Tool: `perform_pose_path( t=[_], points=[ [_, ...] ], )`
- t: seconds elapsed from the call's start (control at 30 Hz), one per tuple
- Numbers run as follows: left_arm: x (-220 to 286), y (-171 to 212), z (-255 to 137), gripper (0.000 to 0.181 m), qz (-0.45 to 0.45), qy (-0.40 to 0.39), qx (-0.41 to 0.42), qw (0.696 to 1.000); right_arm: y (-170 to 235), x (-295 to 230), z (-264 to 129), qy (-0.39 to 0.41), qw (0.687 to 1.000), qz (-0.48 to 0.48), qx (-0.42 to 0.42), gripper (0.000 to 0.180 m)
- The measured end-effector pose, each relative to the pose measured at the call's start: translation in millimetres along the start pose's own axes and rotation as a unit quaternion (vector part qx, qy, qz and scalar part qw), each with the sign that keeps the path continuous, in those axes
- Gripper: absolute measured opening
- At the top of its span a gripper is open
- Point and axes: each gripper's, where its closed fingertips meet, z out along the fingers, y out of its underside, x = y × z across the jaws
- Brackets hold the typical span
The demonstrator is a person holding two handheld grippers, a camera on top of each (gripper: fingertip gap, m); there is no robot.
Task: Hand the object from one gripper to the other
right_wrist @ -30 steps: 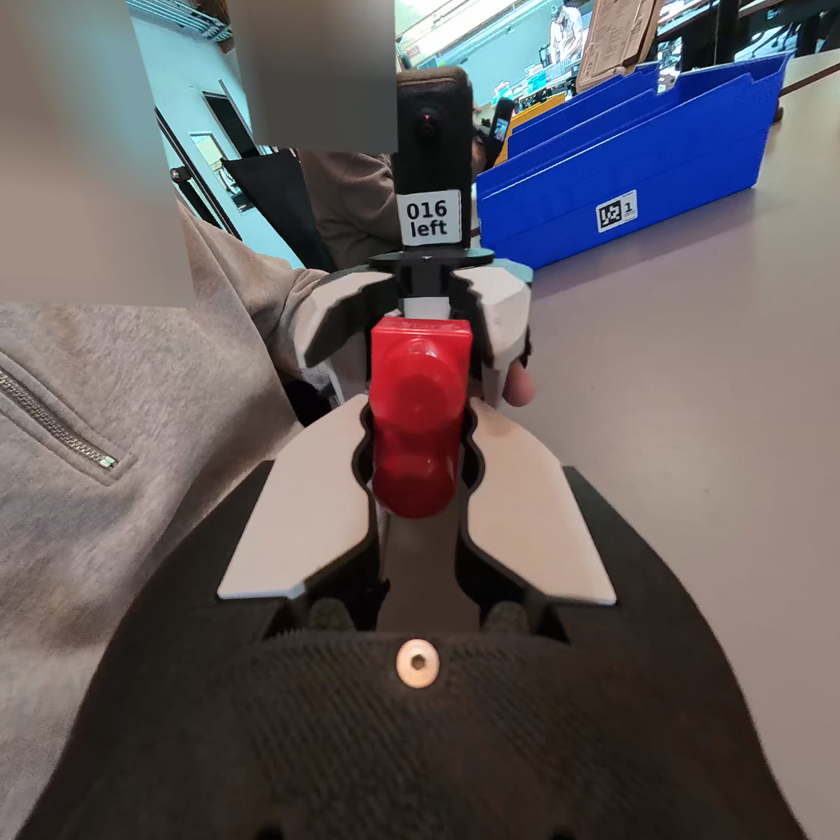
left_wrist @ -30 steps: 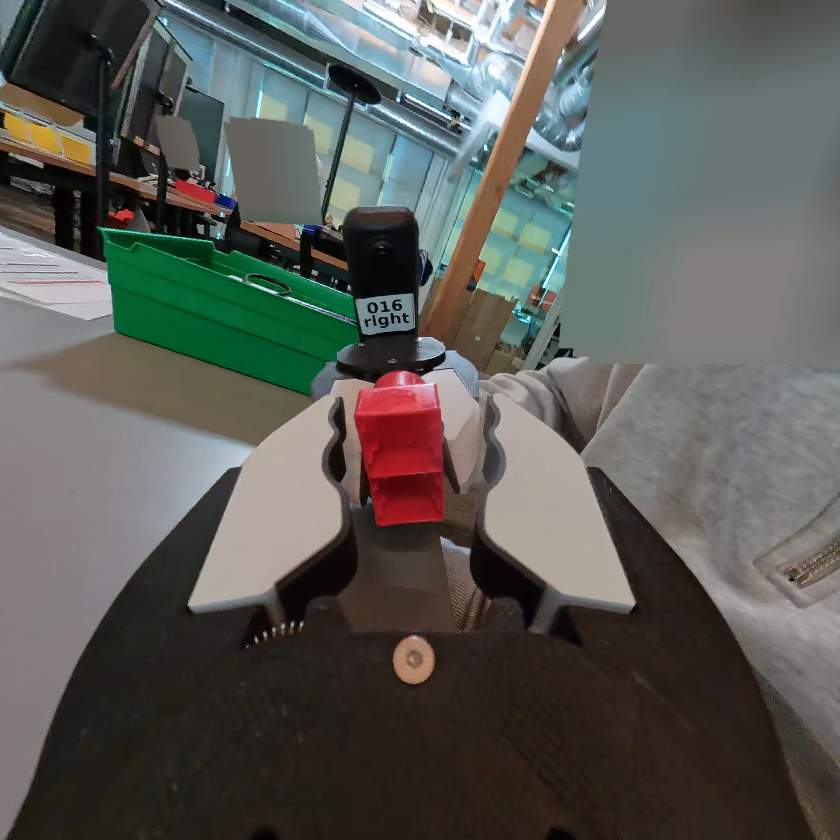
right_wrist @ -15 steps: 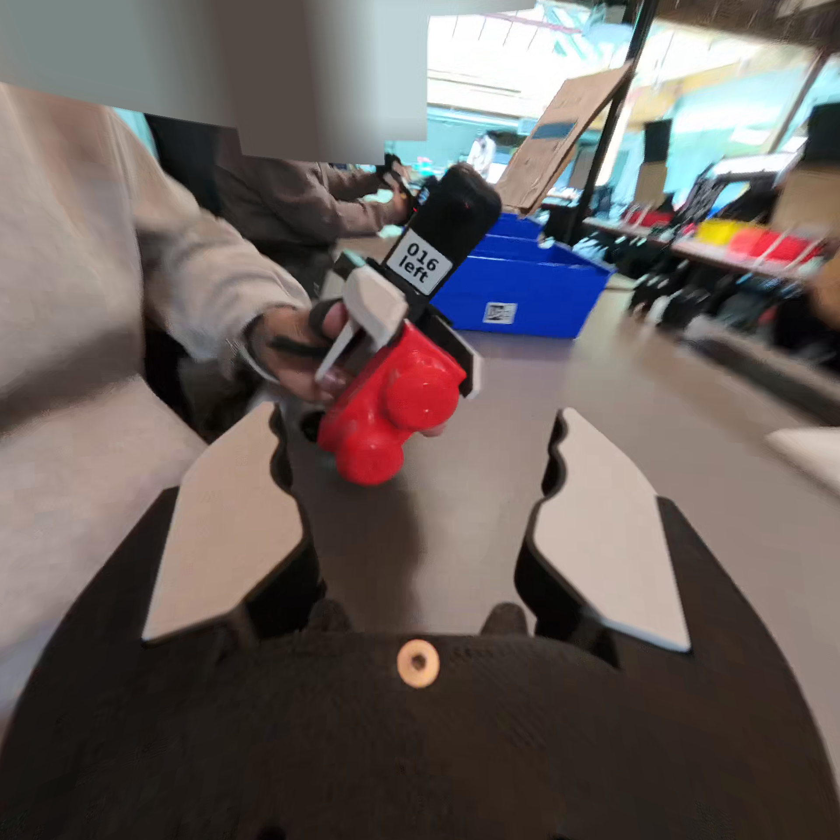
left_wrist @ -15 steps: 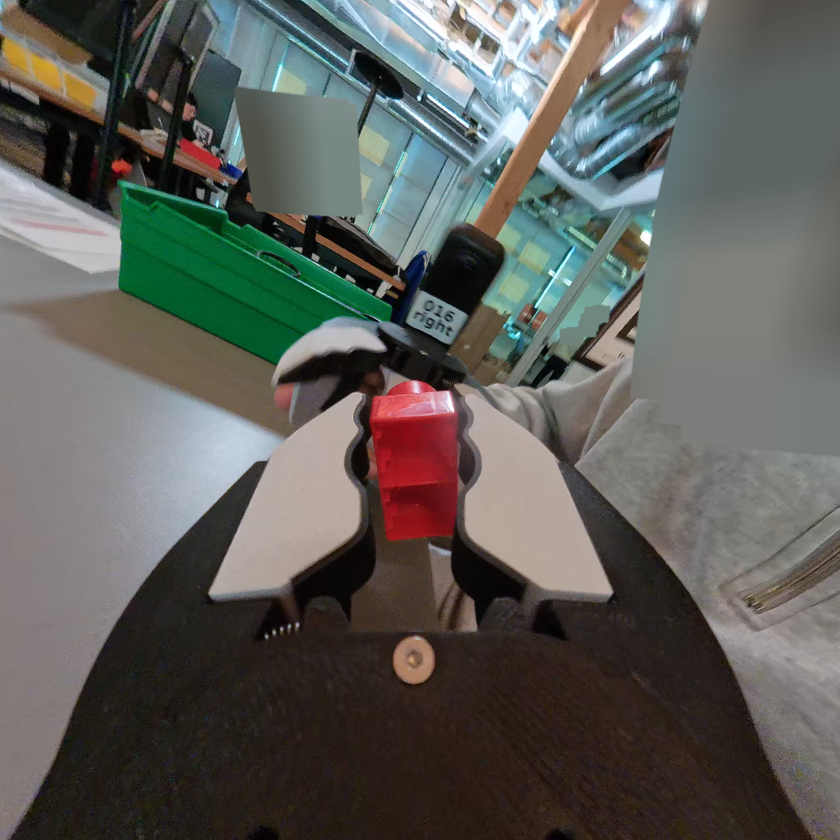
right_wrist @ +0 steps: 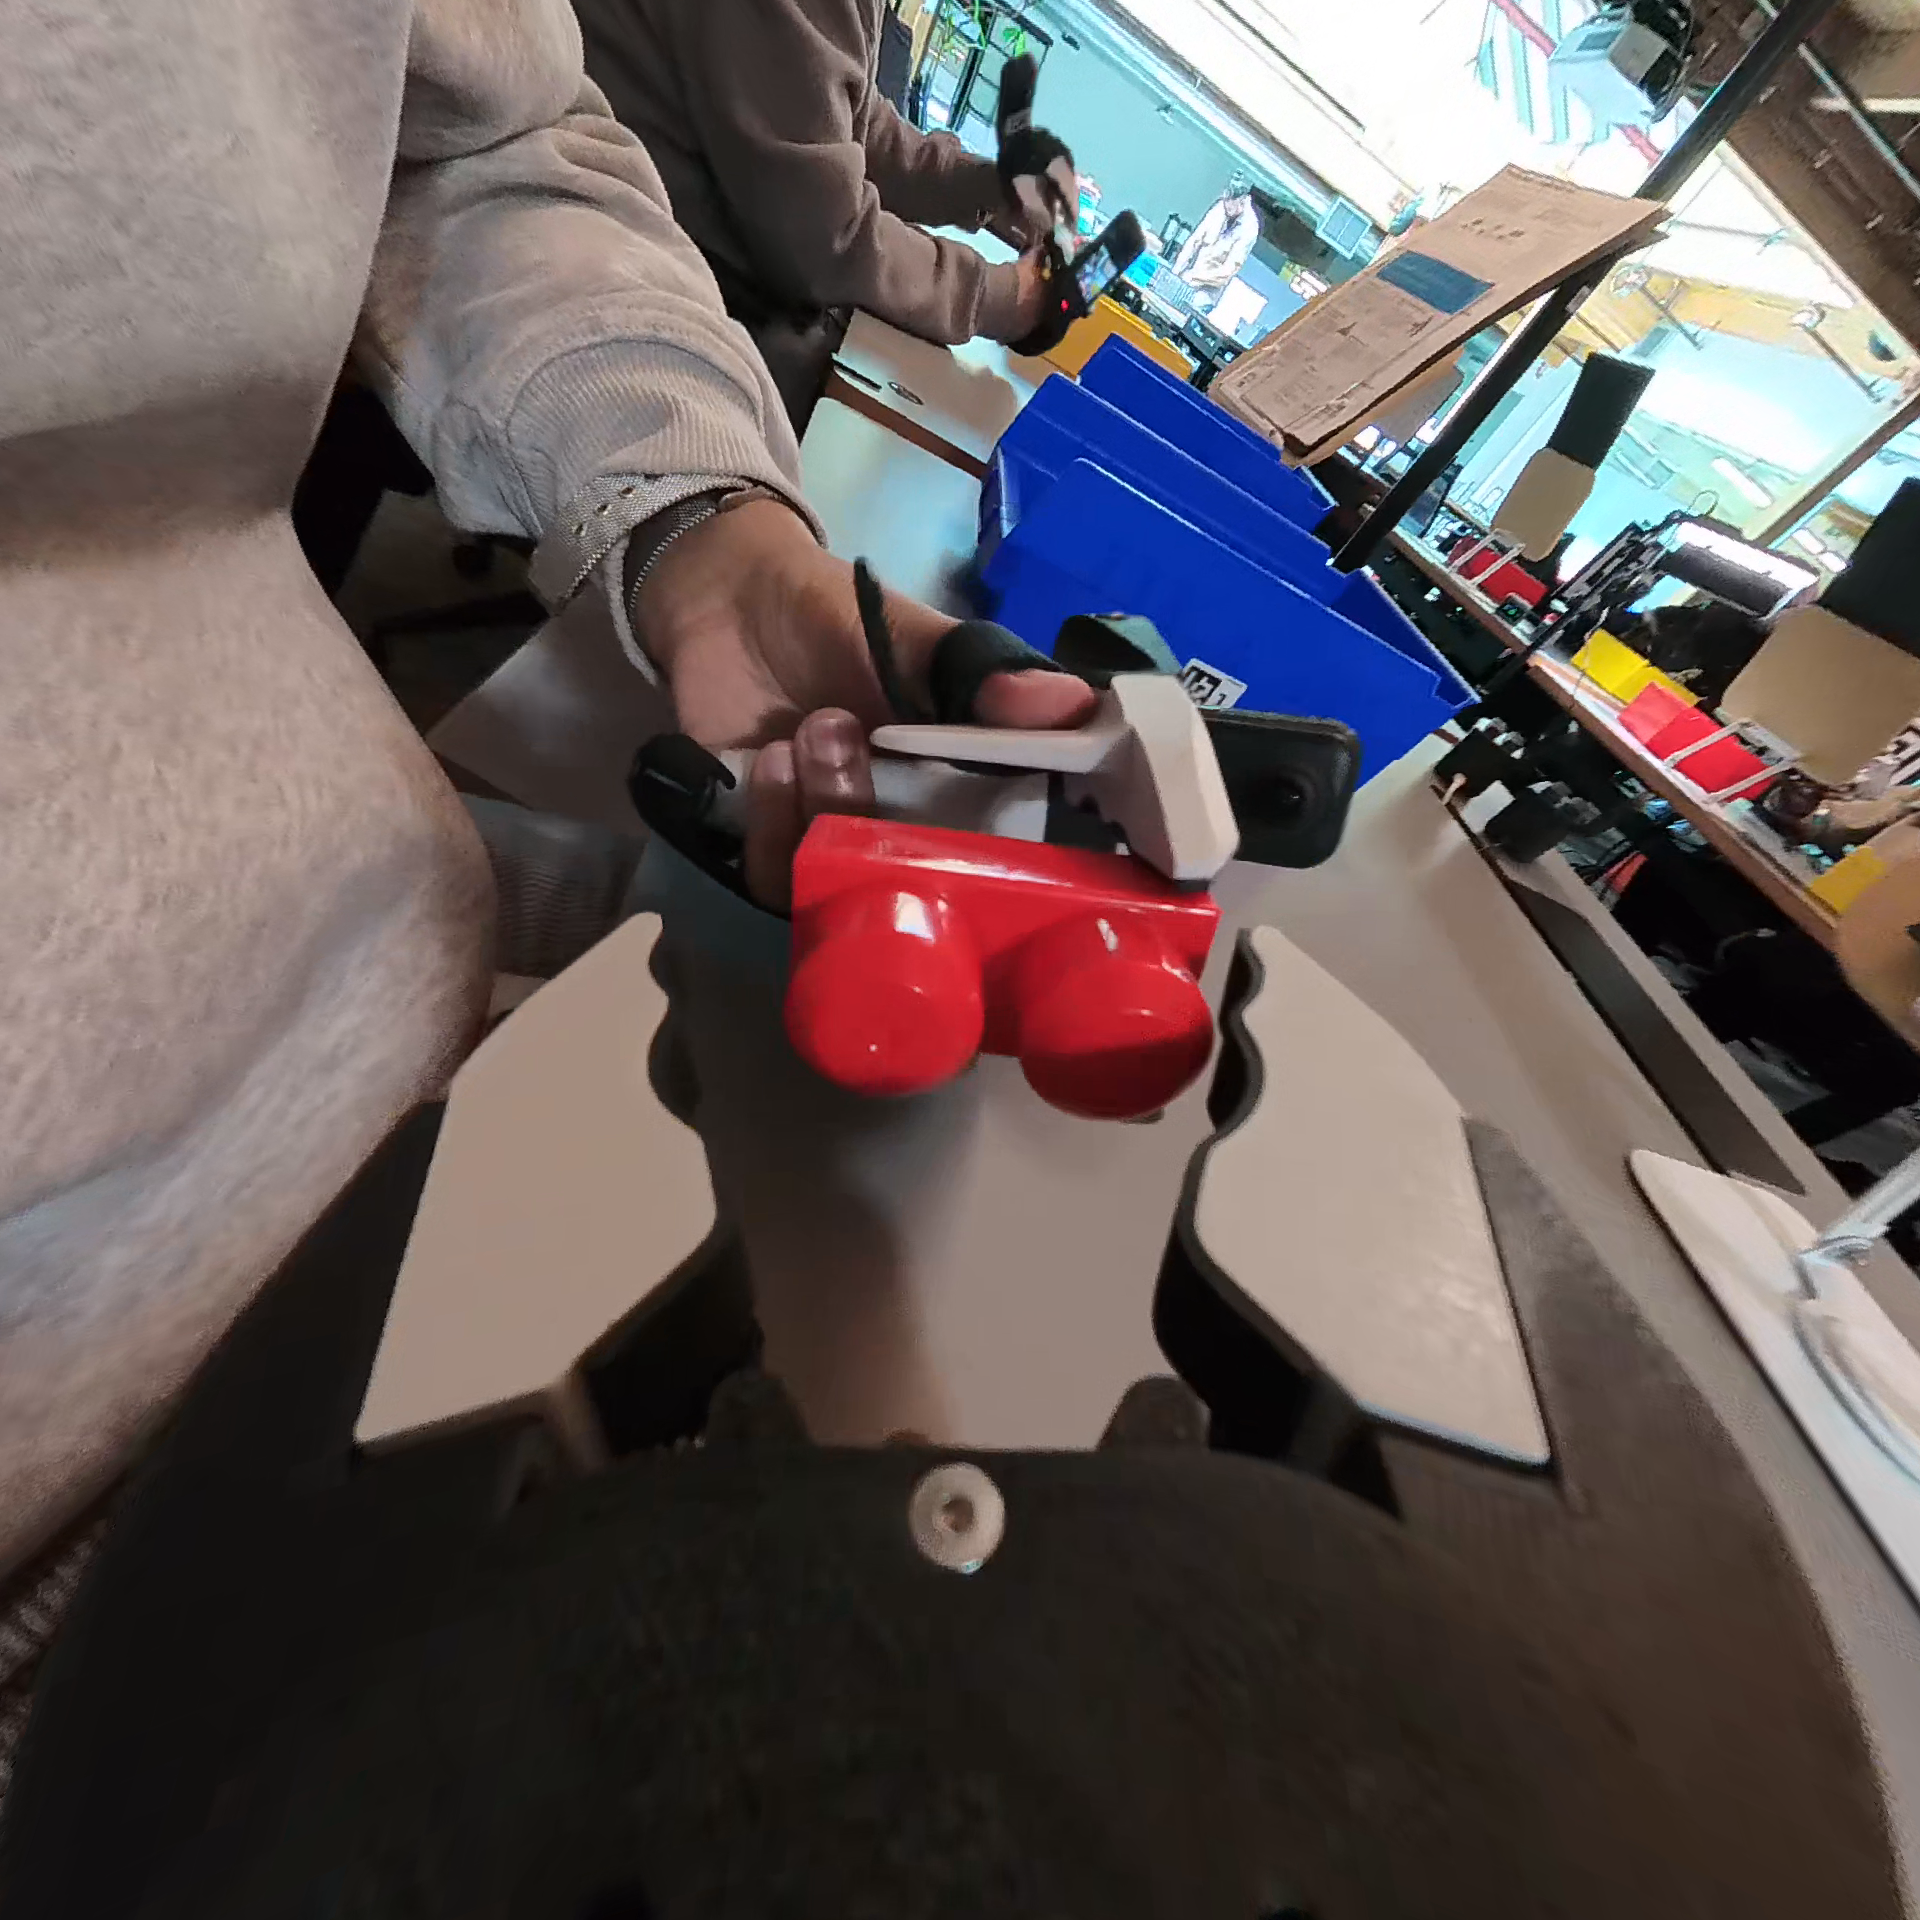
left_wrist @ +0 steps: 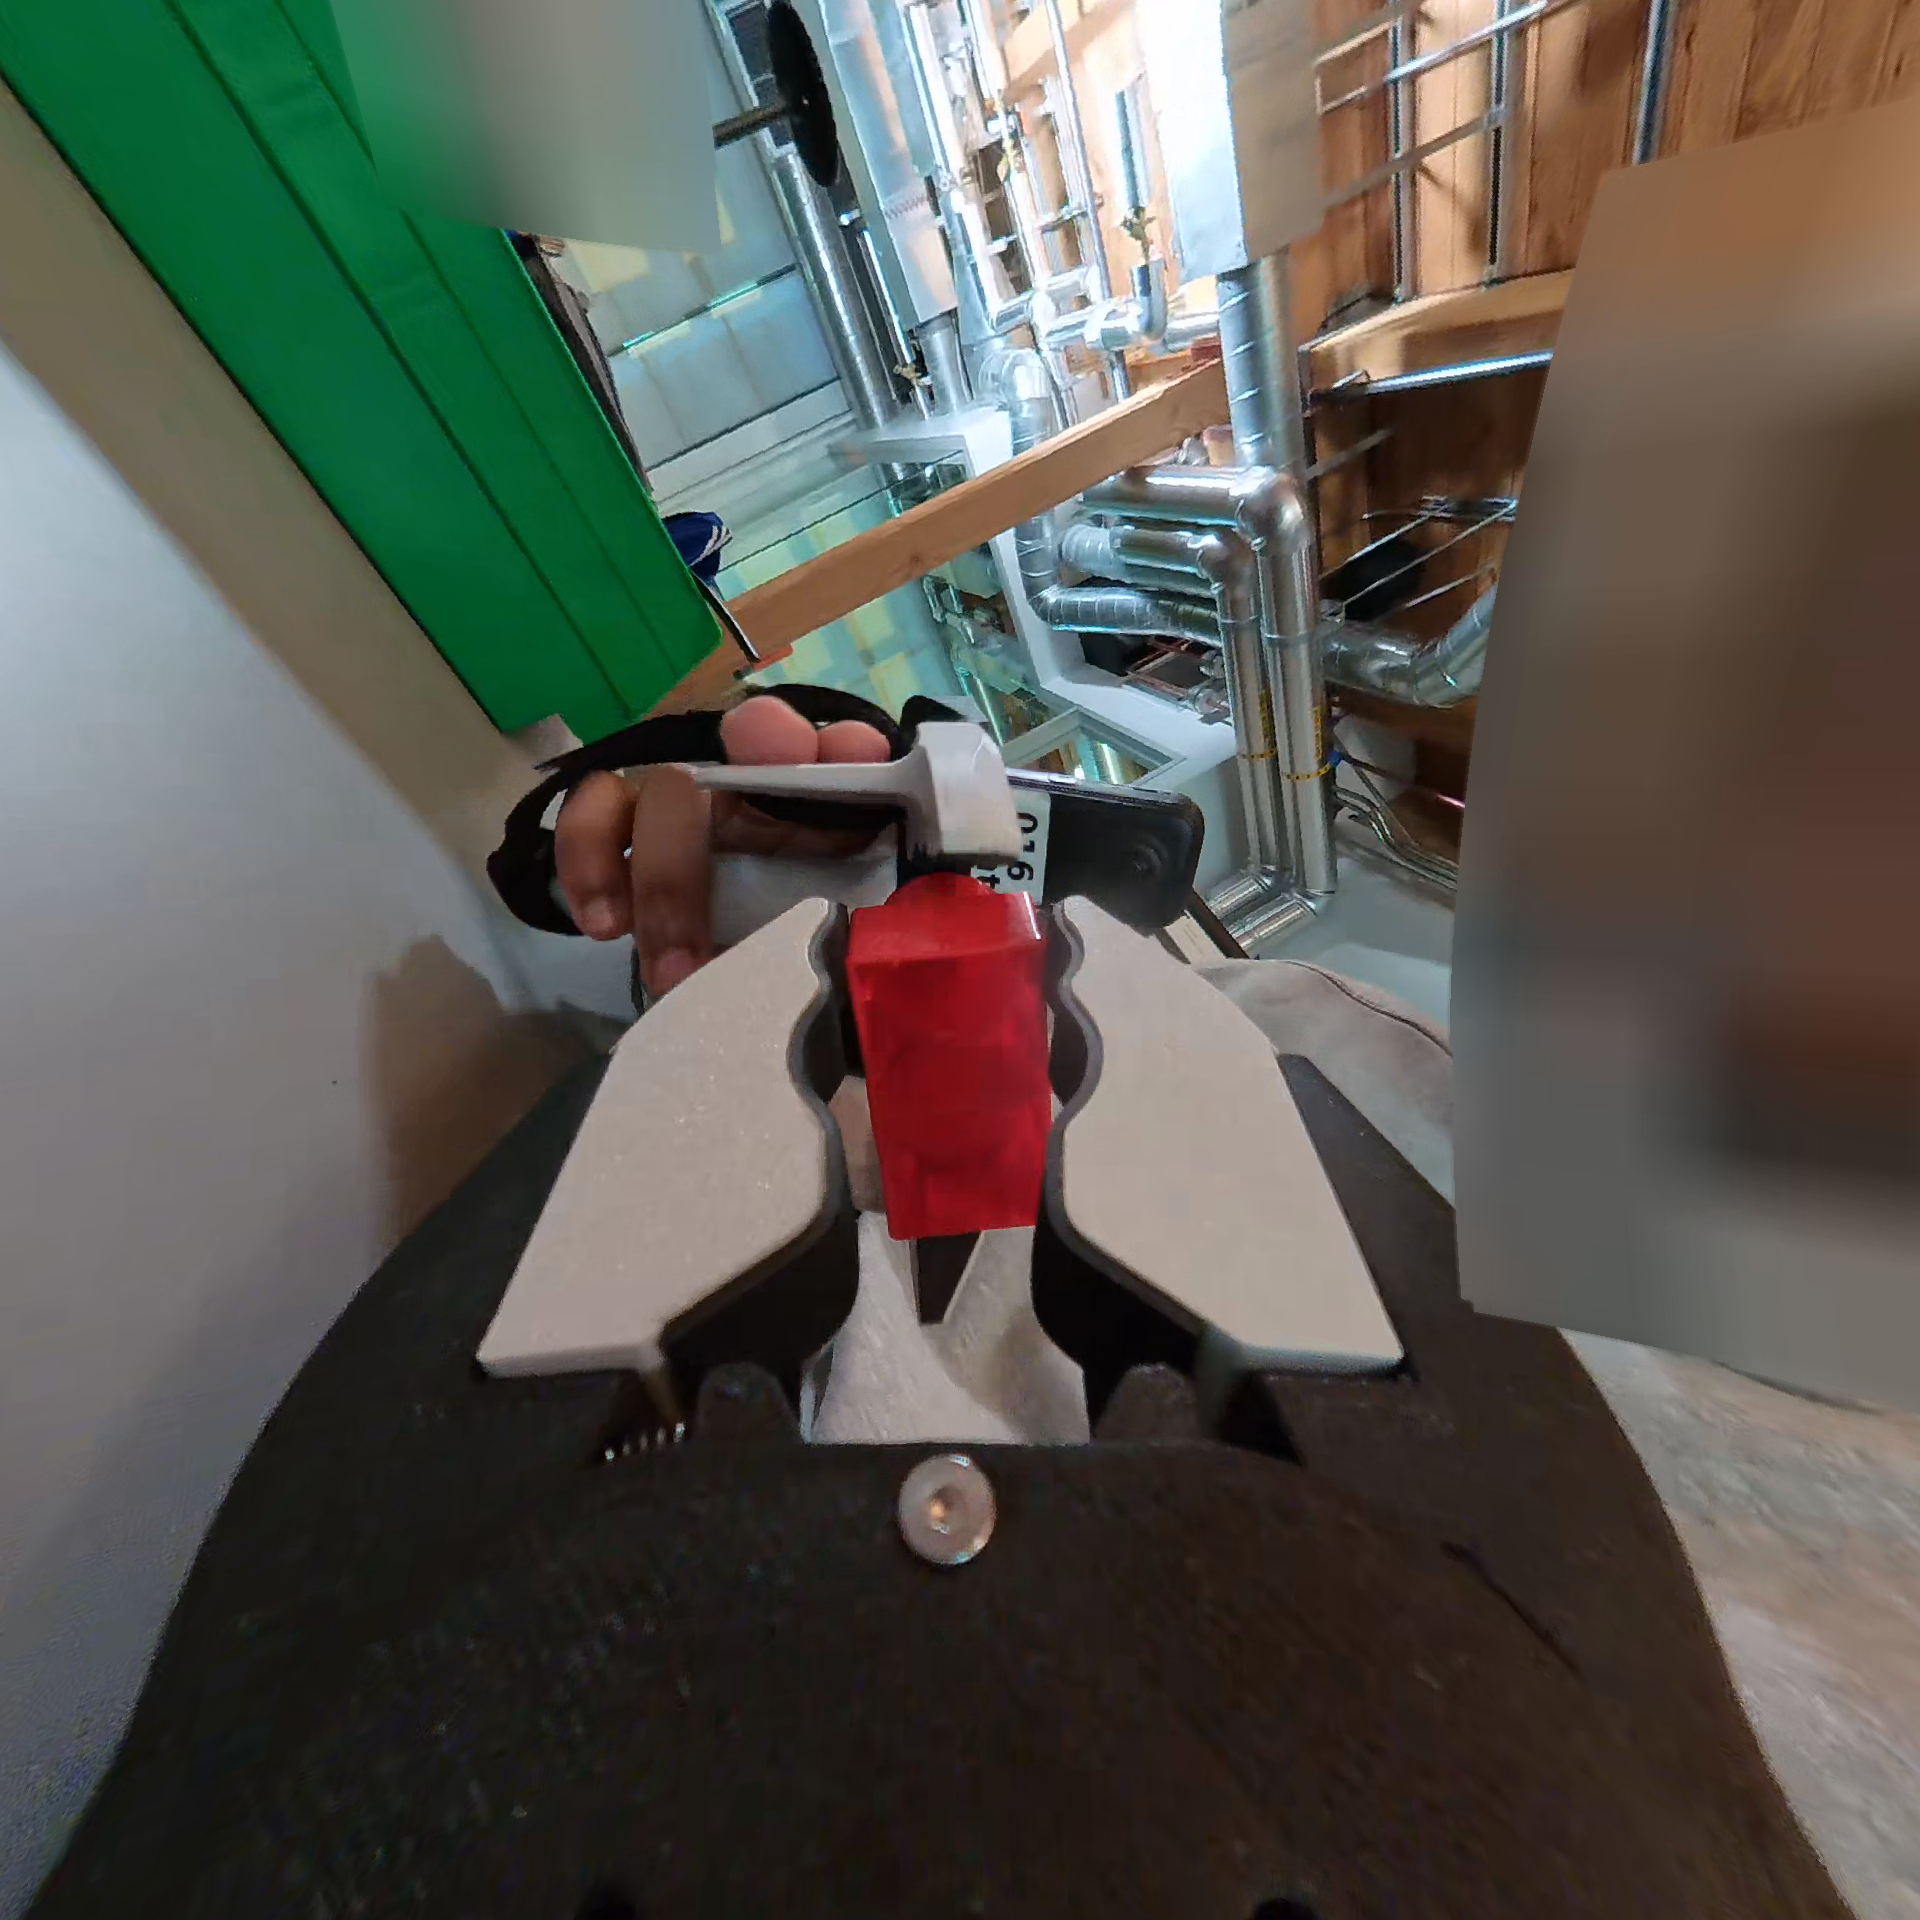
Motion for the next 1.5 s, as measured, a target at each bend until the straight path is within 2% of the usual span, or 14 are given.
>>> perform_pose_path(
  t=[0.1, 0.17, 0.37, 0.5, 0.63, 0.73, 0.87, 0.97, 1.03, 1.13, 1.2, 1.27, 1.37, 1.5],
  points=[
    [2.3, 4.5, 3.1, 0.035, 0.004, 0.005, -0.012, 1.000, 1.1, -3.8, 3.1, -0.010, 1.000, 0.012, -0.002, 0.093],
    [2.8, 7.6, 4.6, 0.035, 0.002, 0.008, -0.019, 1.000, 0.3, -4.6, 2.6, -0.014, 1.000, 0.015, 0.000, 0.079],
    [6.4, 8.7, 6.7, 0.036, 0.011, 0.022, -0.015, 1.000, -5.5, -4.1, -0.6, -0.021, 0.999, 0.047, 0.010, 0.078],
    [3.3, 0.2, 4.5, 0.061, 0.029, 0.006, 0.012, 0.999, -8.7, 8.8, -6.2, 0.001, 0.996, 0.085, 0.025, 0.078],
    [1.0, -6.8, 0.5, 0.067, 0.041, -0.008, 0.030, 0.999, -12.3, 26.4, -17.5, 0.012, 0.982, 0.176, 0.065, 0.078],
    [1.7, -10.3, -1.1, 0.066, 0.063, -0.018, 0.039, 0.997, -12.7, 39.1, -26.3, 0.007, 0.958, 0.268, 0.099, 0.078],
    [3.0, -12.0, -2.2, 0.060, 0.149, -0.064, 0.028, 0.986, -2.2, 54.3, -35.0, 0.013, 0.927, 0.357, 0.110, 0.078],
    [6.8, -12.1, -1.7, 0.057, 0.255, -0.107, 0.006, 0.961, -0.6, 57.6, -38.1, -0.008, 0.897, 0.423, 0.130, 0.078],
    [7.4, -11.4, -1.3, 0.059, 0.332, -0.137, -0.015, 0.933, -2.0, 54.1, -36.8, -0.050, 0.859, 0.488, 0.146, 0.078],
    [10.4, -8.5, 0.2, 0.064, 0.448, -0.165, -0.048, 0.877, -3.5, 41.5, -31.0, -0.124, 0.799, 0.569, 0.150, 0.078],
    [16.3, -6.7, 2.6, 0.074, 0.524, -0.174, -0.057, 0.832, -4.8, 33.9, -27.1, -0.157, 0.773, 0.597, 0.145, 0.078],
    [19.3, -0.3, 5.8, 0.075, 0.587, -0.179, -0.076, 0.786, -8.8, 28.7, -25.1, -0.184, 0.753, 0.615, 0.144, 0.078],
    [9.7, 12.6, 9.1, 0.070, 0.639, -0.197, -0.124, 0.733, -15.0, 21.3, -23.9, -0.221, 0.727, 0.635, 0.143, 0.078],
    [-0.4, 21.2, 9.8, 0.048, 0.653, -0.207, -0.154, 0.712, -19.8, 9.8, -19.2, -0.253, 0.706, 0.647, 0.134, 0.078]
  ],
)
